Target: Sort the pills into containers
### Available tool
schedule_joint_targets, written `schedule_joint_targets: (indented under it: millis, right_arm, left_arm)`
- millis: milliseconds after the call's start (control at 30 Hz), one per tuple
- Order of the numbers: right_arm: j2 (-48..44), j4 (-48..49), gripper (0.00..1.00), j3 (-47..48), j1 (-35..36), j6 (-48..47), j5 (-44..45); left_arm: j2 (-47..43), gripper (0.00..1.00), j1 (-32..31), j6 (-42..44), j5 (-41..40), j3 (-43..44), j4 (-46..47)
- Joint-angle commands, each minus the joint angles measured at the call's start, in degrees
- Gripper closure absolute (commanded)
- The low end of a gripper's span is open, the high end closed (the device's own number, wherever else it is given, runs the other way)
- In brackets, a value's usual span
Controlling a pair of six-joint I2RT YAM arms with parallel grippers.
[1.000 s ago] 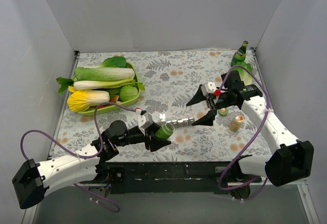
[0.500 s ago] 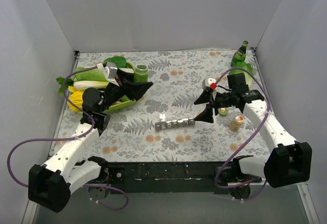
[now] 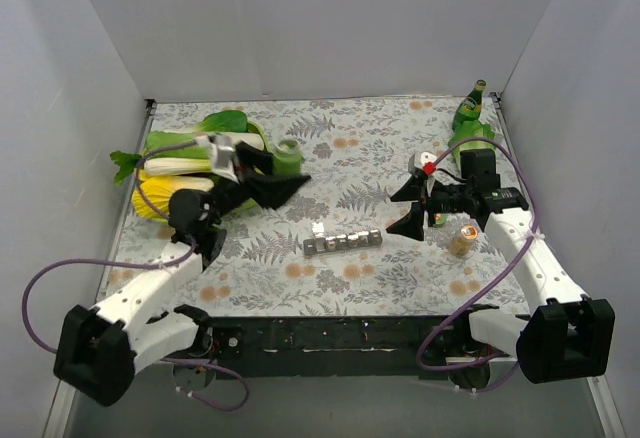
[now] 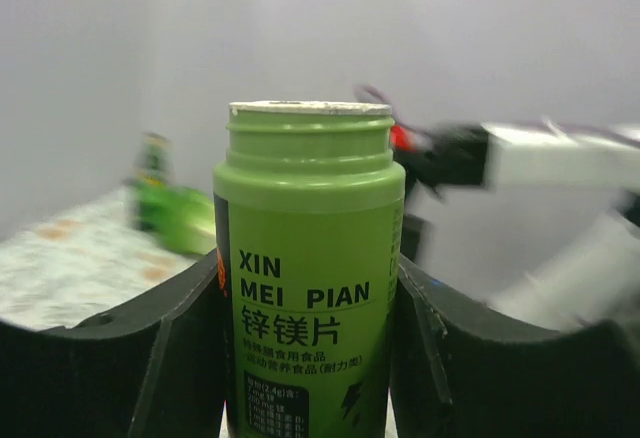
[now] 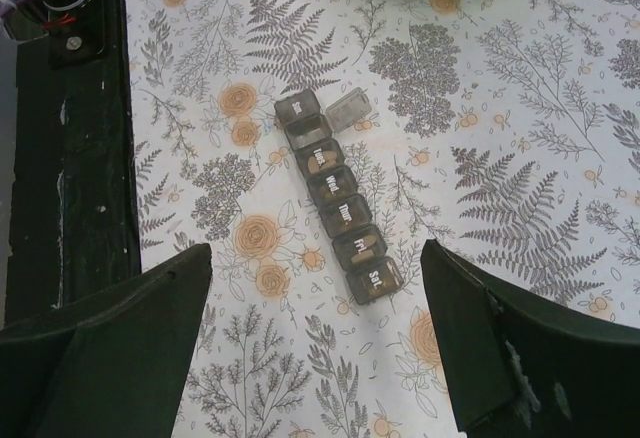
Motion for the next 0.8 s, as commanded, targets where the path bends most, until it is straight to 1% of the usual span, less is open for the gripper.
schedule_joint_targets:
  millis: [0, 33, 67, 100, 133, 167, 200, 233, 267, 300, 333, 367, 467, 633, 733, 767]
  right_arm:
    - [-3.3, 1.8, 0.07, -2.3, -1.3, 1.2, -0.7]
    - [-3.2, 2.6, 0.07, -2.6, -1.6, 1.5, -0.9]
    - [-2.9, 3.2, 0.07, -2.8, -1.8, 1.9, -1.5]
    - [-2.2, 3.6, 0.07, -2.4, -2.0, 2.5, -1.9]
    - [-1.8, 2.9, 0.07, -1.9, -2.3, 2.6, -2.0]
    - [-1.4, 2.0, 0.07, -1.2, -2.3, 2.1, -1.6]
    - [-1.2, 1.0, 0.07, 0.0, -2.4, 1.2, -1.3]
    - [-1.4, 0.4, 0.07, 0.0, -2.3, 0.6, -1.2]
    - [-1.6, 0.9, 0.07, -0.3, -2.4, 0.6, -0.8]
    - [-1.9, 1.6, 0.07, -0.9, -2.4, 0.8, -0.8]
    - [-2.2, 2.6, 0.07, -2.3, -2.6, 1.3, -0.7]
    - [-2.8, 3.1, 0.07, -3.1, -2.9, 1.4, -0.8]
    - [-3.9, 5.3, 0.07, -5.7, -3.1, 2.1, -0.8]
    - [-3.4, 6.0, 0.06, -6.5, -3.3, 1.7, 0.1]
    - [-3.6, 6.7, 0.06, -7.3, -3.4, 1.8, 0.1]
    - [-4.0, 7.0, 0.06, -7.9, -3.5, 1.7, 0.1]
  left_arm:
    - [-22.6, 1.0, -22.6, 24.0, -2.2, 0.8, -24.3]
    - [-25.6, 1.0, -24.4, 25.1, -6.6, -1.4, -24.8]
    - [-27.4, 1.0, -23.3, 26.0, -14.5, -6.5, -21.7]
    - [-27.2, 1.0, -18.7, 26.2, -15.8, -7.7, -20.0]
    - [-25.0, 1.0, -15.0, 23.2, -13.5, -7.8, -18.4]
    - [-22.2, 1.0, -10.9, 19.2, -1.2, -7.3, -13.2]
    - [-18.4, 1.0, -5.3, 13.2, 3.5, -7.6, -7.3]
    - [-13.4, 1.0, -5.2, 5.9, 6.3, -8.5, -1.1]
    - [-12.9, 1.0, -5.2, 6.1, 6.9, -9.3, 1.3]
    - [-13.4, 1.0, -5.7, 8.0, 6.4, -10.2, -1.5]
    - [-15.7, 1.0, -6.0, 12.2, 6.3, -10.7, -4.4]
    - [-16.9, 1.0, -6.0, 14.0, 6.3, -11.1, -10.4]
    - [-20.4, 1.0, -6.1, 18.8, 7.0, -13.5, -17.9]
    - [-24.7, 1.0, -6.6, 22.3, 4.3, -21.8, -24.6]
    - [-25.6, 1.0, -7.6, 23.6, 1.2, -24.5, -29.0]
    - [-25.6, 1.0, -7.8, 24.0, 0.6, -25.5, -32.1]
